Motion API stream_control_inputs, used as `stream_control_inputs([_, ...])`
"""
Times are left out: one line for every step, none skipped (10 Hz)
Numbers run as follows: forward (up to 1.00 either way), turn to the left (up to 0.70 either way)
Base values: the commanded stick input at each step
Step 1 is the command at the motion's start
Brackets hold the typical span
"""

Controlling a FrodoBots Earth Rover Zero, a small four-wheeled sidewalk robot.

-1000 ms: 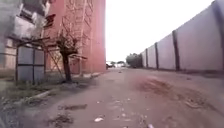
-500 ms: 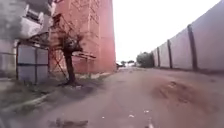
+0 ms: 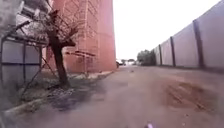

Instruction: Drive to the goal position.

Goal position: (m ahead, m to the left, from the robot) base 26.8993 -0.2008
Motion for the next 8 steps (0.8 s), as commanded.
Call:
stream_control_inputs([1.0, -0.32])
stream_control_inputs([1.0, -0.32])
stream_control_inputs([1.0, -0.28])
stream_control_inputs([1.0, -0.21])
stream_control_inputs([1.0, 0.0])
stream_control_inputs([1.0, 0.0])
stream_control_inputs([1.0, 0.0])
stream_control_inputs([1.0, 0.0])
